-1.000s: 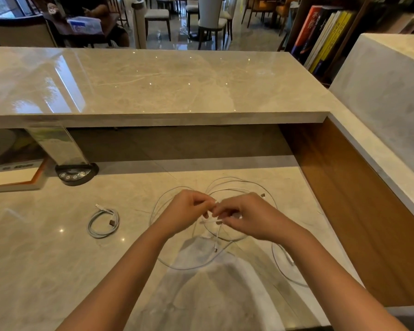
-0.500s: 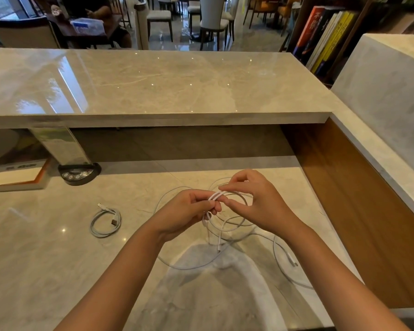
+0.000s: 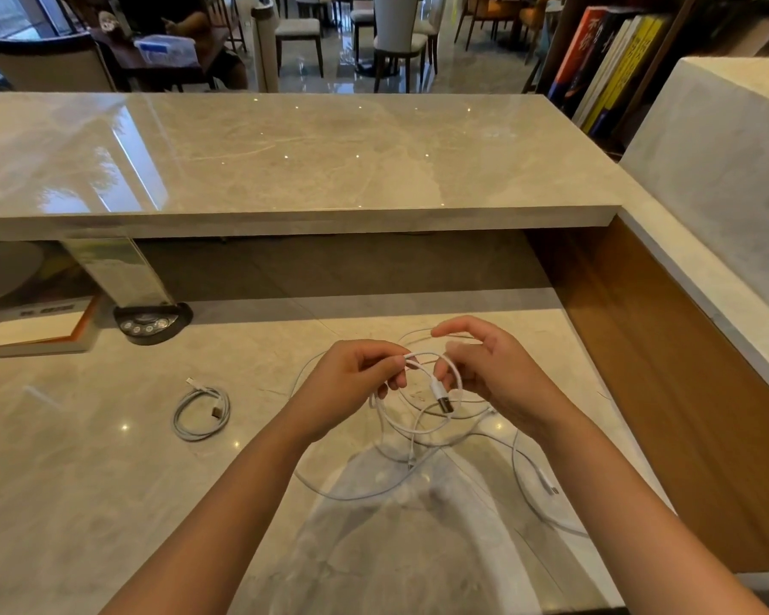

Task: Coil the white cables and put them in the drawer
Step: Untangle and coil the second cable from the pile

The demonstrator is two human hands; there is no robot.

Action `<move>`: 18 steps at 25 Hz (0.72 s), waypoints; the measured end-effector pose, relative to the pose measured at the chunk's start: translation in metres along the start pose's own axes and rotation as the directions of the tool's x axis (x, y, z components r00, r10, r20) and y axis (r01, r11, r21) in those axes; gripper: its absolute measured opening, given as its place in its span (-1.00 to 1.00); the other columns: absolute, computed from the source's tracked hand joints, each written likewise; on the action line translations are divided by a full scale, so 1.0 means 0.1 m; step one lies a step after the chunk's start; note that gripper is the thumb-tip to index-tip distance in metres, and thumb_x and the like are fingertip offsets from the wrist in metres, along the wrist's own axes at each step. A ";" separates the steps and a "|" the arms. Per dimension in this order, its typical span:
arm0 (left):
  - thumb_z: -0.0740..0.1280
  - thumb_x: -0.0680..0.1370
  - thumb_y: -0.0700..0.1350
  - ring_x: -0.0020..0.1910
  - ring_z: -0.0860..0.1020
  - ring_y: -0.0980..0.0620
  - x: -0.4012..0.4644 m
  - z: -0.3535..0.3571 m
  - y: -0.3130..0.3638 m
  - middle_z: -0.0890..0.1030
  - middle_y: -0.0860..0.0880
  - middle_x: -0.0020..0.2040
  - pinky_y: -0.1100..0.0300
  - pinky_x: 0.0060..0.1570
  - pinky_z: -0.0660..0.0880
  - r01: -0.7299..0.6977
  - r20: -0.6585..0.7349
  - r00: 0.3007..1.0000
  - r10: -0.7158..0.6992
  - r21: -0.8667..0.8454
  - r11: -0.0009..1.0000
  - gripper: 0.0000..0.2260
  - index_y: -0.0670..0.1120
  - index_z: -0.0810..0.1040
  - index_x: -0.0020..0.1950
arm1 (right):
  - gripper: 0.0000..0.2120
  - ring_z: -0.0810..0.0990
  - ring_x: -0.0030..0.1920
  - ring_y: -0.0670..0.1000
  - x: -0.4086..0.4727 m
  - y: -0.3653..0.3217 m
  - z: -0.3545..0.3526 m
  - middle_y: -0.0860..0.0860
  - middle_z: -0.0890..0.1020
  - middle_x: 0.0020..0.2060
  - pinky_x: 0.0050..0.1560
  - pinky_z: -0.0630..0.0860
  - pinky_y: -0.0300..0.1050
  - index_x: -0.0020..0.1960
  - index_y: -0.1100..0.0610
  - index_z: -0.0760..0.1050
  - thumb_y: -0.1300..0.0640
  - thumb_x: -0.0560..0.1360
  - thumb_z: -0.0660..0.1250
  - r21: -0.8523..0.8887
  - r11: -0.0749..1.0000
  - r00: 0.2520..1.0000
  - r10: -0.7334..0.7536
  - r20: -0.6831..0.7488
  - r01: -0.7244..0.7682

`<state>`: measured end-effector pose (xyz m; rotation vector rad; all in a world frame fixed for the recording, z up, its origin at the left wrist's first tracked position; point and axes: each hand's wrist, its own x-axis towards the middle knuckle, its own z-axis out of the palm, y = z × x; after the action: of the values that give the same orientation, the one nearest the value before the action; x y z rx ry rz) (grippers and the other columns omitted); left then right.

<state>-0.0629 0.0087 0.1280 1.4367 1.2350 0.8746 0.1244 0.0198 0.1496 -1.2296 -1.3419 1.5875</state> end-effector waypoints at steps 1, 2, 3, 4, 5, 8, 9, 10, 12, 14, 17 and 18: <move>0.25 0.56 -0.25 -0.38 0.49 0.16 0.01 0.02 -0.01 0.59 0.05 -0.37 0.31 -0.32 0.45 0.005 -0.051 0.999 -0.005 0.000 1.000 -0.82 -0.17 0.66 -0.03 | -0.90 0.60 -0.30 0.00 -0.02 -0.02 0.02 0.01 0.66 -0.31 -0.24 0.57 -0.19 0.02 0.08 0.49 0.19 0.53 0.24 -0.039 0.999 1.000 -0.018 -0.023 0.017; 0.25 0.55 -0.25 -0.39 0.49 0.18 0.01 0.04 -0.02 0.59 0.05 -0.38 0.32 -0.33 0.45 0.013 -0.098 0.995 -0.014 -0.005 1.000 -0.82 -0.17 0.66 -0.05 | -0.89 0.61 -0.23 -0.02 -0.04 -0.02 0.03 -0.03 0.66 -0.22 -0.19 0.58 -0.17 0.01 0.02 0.47 0.10 0.48 0.32 -0.220 0.974 0.997 -0.064 -0.031 0.055; 0.26 0.55 -0.24 -0.40 0.49 0.19 0.02 0.06 -0.02 0.59 0.05 -0.38 0.33 -0.34 0.45 0.023 -0.133 0.991 -0.025 -0.013 1.000 -0.82 -0.18 0.67 -0.07 | -0.79 0.60 -0.16 -0.05 -0.06 -0.01 0.03 -0.09 0.63 -0.12 -0.16 0.57 -0.16 0.02 -0.03 0.45 0.01 0.42 0.39 -0.509 0.853 0.992 -0.129 0.001 0.111; 0.26 0.55 -0.24 -0.40 0.50 0.21 0.02 0.07 -0.02 0.60 0.05 -0.38 0.34 -0.34 0.45 0.034 -0.149 0.988 -0.036 -0.017 0.999 -0.83 -0.17 0.67 -0.08 | -0.73 0.57 -0.11 -0.05 -0.08 0.01 0.05 -0.11 0.59 -0.05 -0.15 0.54 -0.16 0.06 -0.06 0.44 -0.02 0.40 0.40 -0.779 0.604 0.980 -0.187 0.066 0.168; 0.27 0.55 -0.23 -0.40 0.50 0.22 0.02 0.08 -0.01 0.61 0.06 -0.38 0.36 -0.34 0.45 0.044 -0.148 0.988 -0.045 -0.011 0.999 -0.83 -0.16 0.67 -0.09 | -0.74 0.56 -0.09 -0.03 -0.08 0.03 0.07 -0.10 0.57 -0.01 -0.16 0.51 -0.14 0.10 -0.05 0.43 0.00 0.43 0.36 -0.920 0.336 0.964 -0.238 0.123 0.200; 0.29 0.54 -0.18 -0.38 0.52 0.27 0.02 0.08 0.00 0.63 0.08 -0.37 0.41 -0.31 0.45 0.055 -0.096 0.994 -0.048 0.072 0.996 -0.83 -0.04 0.67 -0.12 | -0.80 0.60 -0.14 0.07 -0.04 0.03 0.08 0.00 0.64 -0.07 -0.14 0.56 -0.04 0.19 0.00 0.39 0.10 0.56 0.19 -0.960 0.177 0.937 -0.313 0.153 0.216; 0.29 0.54 -0.17 -0.36 0.53 0.27 0.01 0.07 0.00 0.65 0.07 -0.36 0.43 -0.28 0.45 0.058 -0.076 0.996 -0.051 0.094 0.994 -0.83 -0.01 0.67 -0.14 | -0.79 0.61 -0.19 0.07 -0.04 0.05 0.06 0.01 0.66 -0.12 -0.15 0.58 -0.01 0.20 -0.01 0.35 0.09 0.57 0.18 -0.941 0.236 0.938 -0.302 0.167 0.243; 0.30 0.54 -0.15 -0.33 0.54 0.23 0.00 0.05 -0.01 0.66 0.06 -0.33 0.40 -0.25 0.46 0.063 -0.054 0.997 -0.057 0.110 0.992 -0.82 0.01 0.68 -0.16 | -0.78 0.62 -0.22 0.03 -0.04 0.06 0.03 -0.01 0.67 -0.17 -0.16 0.59 0.00 0.21 -0.02 0.35 0.07 0.57 0.19 -0.912 0.313 0.944 -0.274 0.182 0.266; 0.27 0.55 -0.10 -0.27 0.53 0.08 -0.01 0.01 -0.01 0.67 0.04 -0.26 0.23 -0.19 0.45 0.078 0.004 0.997 -0.079 0.109 0.991 -0.78 -0.02 0.70 -0.17 | -0.84 0.63 -0.28 -0.09 -0.04 0.03 -0.04 -0.06 0.65 -0.26 -0.18 0.60 -0.09 0.12 0.00 0.49 0.10 0.55 0.24 -0.810 0.520 0.960 -0.202 0.193 0.272; 0.18 0.58 -0.11 -0.20 0.50 0.00 -0.03 -0.01 0.00 0.66 0.01 -0.20 0.13 -0.15 0.43 0.096 0.064 0.993 -0.098 0.031 0.995 -0.73 -0.03 0.69 -0.08 | -0.87 0.63 -0.32 -0.11 -0.03 -0.01 -0.08 -0.02 0.64 -0.31 -0.23 0.58 -0.23 0.00 0.07 0.60 0.17 0.53 0.28 -0.651 0.728 0.976 -0.174 0.128 0.215; 0.08 0.60 -0.18 -0.14 0.49 -0.02 -0.03 0.00 0.03 0.63 -0.01 -0.19 0.11 -0.10 0.41 0.099 0.080 0.993 -0.092 -0.080 0.992 -0.65 -0.02 0.68 -0.01 | -0.85 0.64 -0.36 -0.04 -0.02 -0.04 -0.07 0.08 0.64 -0.34 -0.26 0.59 -0.25 -0.03 0.17 0.61 0.22 0.54 0.26 -0.382 0.921 0.997 -0.078 0.027 0.083; 0.07 0.61 -0.17 -0.15 0.49 -0.01 -0.02 0.00 0.04 0.62 -0.03 -0.18 0.11 -0.11 0.40 0.089 0.078 0.994 -0.082 -0.083 0.993 -0.64 -0.01 0.67 -0.01 | -0.84 0.61 -0.41 -0.05 -0.02 -0.04 -0.06 0.09 0.61 -0.37 -0.30 0.56 -0.28 -0.04 0.16 0.60 0.22 0.54 0.24 -0.324 0.945 0.999 -0.049 0.015 0.051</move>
<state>-0.0619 0.0064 0.1321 1.3262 1.1807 0.7998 0.1303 0.0207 0.1543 -1.3700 -1.6741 1.3714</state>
